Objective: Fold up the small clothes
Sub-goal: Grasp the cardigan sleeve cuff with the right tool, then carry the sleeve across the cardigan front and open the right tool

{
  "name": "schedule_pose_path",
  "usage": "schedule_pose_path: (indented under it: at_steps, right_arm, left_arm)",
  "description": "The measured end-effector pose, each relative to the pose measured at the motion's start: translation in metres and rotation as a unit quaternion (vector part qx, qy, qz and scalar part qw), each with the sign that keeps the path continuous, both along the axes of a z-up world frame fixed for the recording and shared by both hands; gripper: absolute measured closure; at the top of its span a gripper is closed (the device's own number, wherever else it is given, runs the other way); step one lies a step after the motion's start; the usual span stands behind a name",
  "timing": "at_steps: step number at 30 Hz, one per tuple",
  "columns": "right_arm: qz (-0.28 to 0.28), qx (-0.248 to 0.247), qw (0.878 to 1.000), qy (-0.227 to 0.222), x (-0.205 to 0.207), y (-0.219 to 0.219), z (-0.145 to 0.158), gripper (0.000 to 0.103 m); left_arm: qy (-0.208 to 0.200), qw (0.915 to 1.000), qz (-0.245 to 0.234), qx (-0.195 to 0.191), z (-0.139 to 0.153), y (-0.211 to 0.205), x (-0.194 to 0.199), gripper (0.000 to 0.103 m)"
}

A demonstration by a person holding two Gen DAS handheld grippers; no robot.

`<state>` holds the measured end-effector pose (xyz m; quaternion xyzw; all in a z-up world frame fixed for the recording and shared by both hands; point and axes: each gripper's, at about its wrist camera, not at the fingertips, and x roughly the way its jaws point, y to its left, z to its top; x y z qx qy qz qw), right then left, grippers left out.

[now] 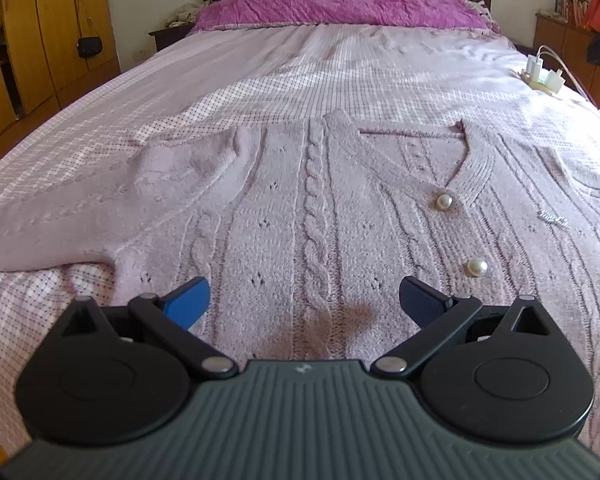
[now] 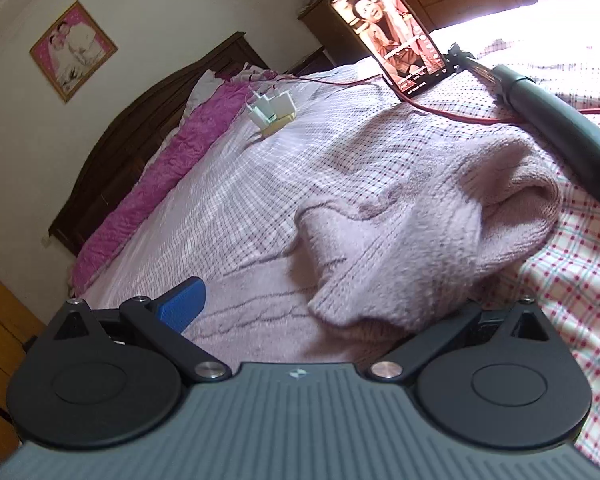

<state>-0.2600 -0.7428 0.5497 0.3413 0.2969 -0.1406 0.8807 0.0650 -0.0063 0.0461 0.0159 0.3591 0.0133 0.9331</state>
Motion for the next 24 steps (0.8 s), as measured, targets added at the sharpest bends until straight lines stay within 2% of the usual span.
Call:
schedule_pose_path:
  at_steps: [3, 6, 8, 10, 11, 12, 14, 15, 18, 24]
  right_arm:
    - [-0.025, 0.015, 0.999, -0.019, 0.000, -0.007, -0.001, 0.000]
    - [-0.043, 0.009, 0.999, -0.024, 0.001, -0.008, 0.000, 0.002]
    - [-0.051, 0.001, 0.998, -0.025, 0.002, -0.008, 0.000, 0.014]
    - [-0.064, -0.003, 0.998, -0.024, 0.002, -0.009, -0.001, 0.040]
    - [-0.071, -0.004, 0.997, -0.024, 0.001, -0.010, -0.001, 0.049]
    - [-0.075, -0.003, 0.997, -0.025, 0.000, -0.011, -0.001, 0.065]
    - [-0.074, -0.006, 0.997, -0.032, -0.003, -0.012, 0.002, 0.074]
    - [-0.070, -0.013, 0.997, -0.038, -0.004, -0.010, 0.004, 0.082]
    - [-0.037, -0.037, 0.997, -0.063, -0.004, 0.001, 0.022, 0.088]
    - [0.052, -0.075, 0.990, -0.105, 0.010, 0.046, 0.065, 0.089]
  left_arm:
    - [0.008, 0.9999, 0.007, -0.001, -0.003, 0.001, 0.004, 0.000]
    - [0.010, 0.9999, 0.011, 0.000, -0.005, 0.002, 0.007, 0.000]
    - [0.010, 0.9998, 0.015, 0.000, -0.005, 0.003, 0.010, 0.000]
    - [0.009, 0.9998, 0.016, 0.000, -0.005, 0.004, 0.011, 0.000]
    - [0.008, 0.9998, 0.016, 0.000, -0.005, 0.005, 0.012, 0.000]
    - [0.007, 0.9999, 0.015, 0.002, -0.005, 0.005, 0.012, 0.000]
    - [0.005, 0.9999, 0.013, 0.004, -0.005, 0.005, 0.014, 0.000]
    - [0.004, 0.9999, 0.013, 0.004, -0.005, 0.005, 0.015, 0.000]
    - [-0.002, 0.9999, 0.011, 0.003, -0.002, 0.006, 0.017, 0.000]
    - [-0.025, 0.9995, 0.003, 0.020, 0.012, 0.007, 0.019, 0.000]
